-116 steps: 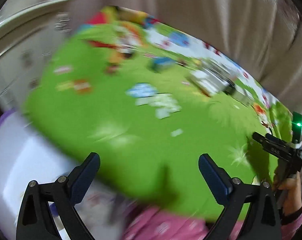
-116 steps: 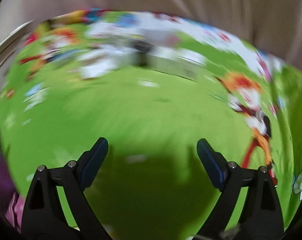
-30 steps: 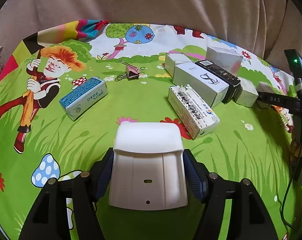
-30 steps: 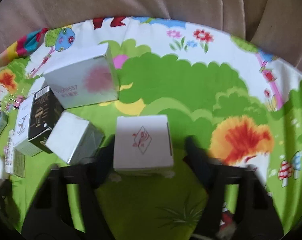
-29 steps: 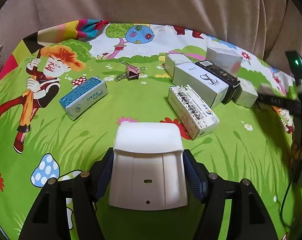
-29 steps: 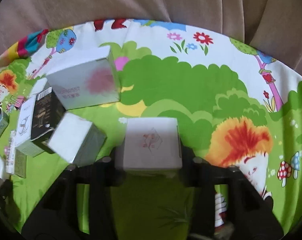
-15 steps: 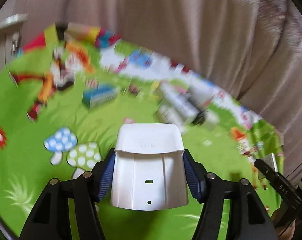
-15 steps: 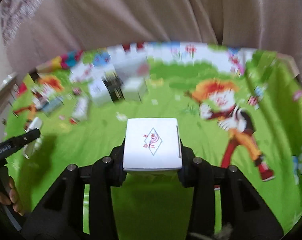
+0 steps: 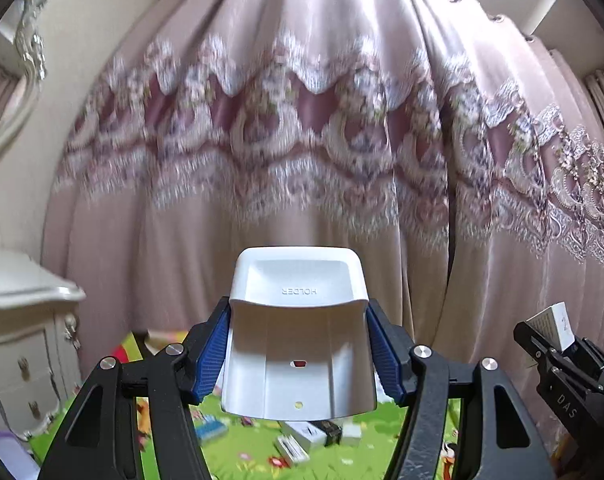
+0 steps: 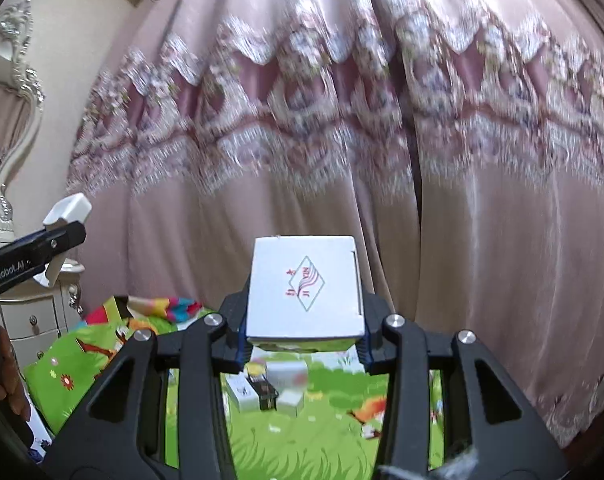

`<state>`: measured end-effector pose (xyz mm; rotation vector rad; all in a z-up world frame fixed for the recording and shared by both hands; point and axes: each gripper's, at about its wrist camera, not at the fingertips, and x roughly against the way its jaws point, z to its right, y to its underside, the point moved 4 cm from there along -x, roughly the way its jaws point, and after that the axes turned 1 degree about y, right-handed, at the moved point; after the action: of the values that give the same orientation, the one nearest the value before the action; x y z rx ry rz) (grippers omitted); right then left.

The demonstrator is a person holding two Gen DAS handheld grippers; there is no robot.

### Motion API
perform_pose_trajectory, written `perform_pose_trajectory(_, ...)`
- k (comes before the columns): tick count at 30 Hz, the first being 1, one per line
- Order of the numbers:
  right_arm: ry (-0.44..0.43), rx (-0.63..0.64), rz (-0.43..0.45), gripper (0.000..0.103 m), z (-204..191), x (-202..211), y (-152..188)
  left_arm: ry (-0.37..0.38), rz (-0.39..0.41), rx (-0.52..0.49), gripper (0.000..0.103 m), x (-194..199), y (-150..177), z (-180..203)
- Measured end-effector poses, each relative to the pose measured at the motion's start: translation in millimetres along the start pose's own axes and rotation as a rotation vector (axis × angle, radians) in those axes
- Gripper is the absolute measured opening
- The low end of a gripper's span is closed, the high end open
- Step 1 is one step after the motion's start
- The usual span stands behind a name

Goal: Organize rigid objects
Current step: 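Lift and carry the white square box and plastic holder to the storage box, then open both tools to release the square box and holder into the storage box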

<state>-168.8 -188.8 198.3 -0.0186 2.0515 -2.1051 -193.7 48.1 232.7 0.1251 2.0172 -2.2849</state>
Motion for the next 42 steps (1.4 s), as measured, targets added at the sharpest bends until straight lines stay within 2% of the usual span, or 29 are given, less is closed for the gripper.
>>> perform_pose_trajectory(4, -0.032, 0.039, 0.043, 0.044, -20.1, 11.1, -11.4, -0.014, 0.031, -0.009, 0.064, 18.2, -8.0, -4.8)
perform_pose_trajectory(9, -0.098, 0.05, 0.04, 0.044, -44.0, 13.1, -13.8, -0.035, 0.032, 0.001, 0.064, 33.6, -12.6, -20.1)
perform_pose_trajectory(13, -0.185, 0.062, 0.029, 0.044, -71.8, 21.6, -11.2, -0.083, 0.034, -0.018, 0.064, 53.8, -10.3, -37.8)
perform_pose_trajectory(18, -0.355, 0.063, -0.023, 0.044, -119.6, 28.3, -2.2, -0.168, -0.023, -0.012, 0.064, 79.6, -0.7, -75.2)
perform_pose_trajectory(22, -0.545, 0.07, -0.163, 0.044, -170.2, 22.2, 20.0, -0.271, -0.125, 0.03, 0.064, 98.4, 17.9, -118.7)
perform_pose_trajectory(26, -0.739, 0.13, -0.334, 0.044, -234.1, 17.8, 52.8, -0.402, -0.271, 0.101, 0.064, 117.1, 49.9, -171.3)
perform_pose_trajectory(29, -0.856, 0.174, -0.455, 0.044, -275.8, 17.3, 75.0, -0.507, -0.383, 0.161, 0.064, 134.0, 77.5, -208.3)
perform_pose_trajectory(32, -0.951, 0.217, -0.569, 0.044, -311.1, 19.2, 98.7, -0.576, -0.506, 0.244, 0.064, 149.6, 106.8, -238.9)
perform_pose_trajectory(37, -1.034, 0.302, -0.66, 0.044, -352.0, 35.4, 133.6, -0.663, -0.636, 0.384, 0.064, 180.0, 149.7, -276.4)
perform_pose_trajectory(42, -1.104, 0.408, -0.699, 0.044, -384.0, 54.9, 157.0, -0.726, -0.733, 0.426, 0.064, 194.8, 175.0, -298.1)
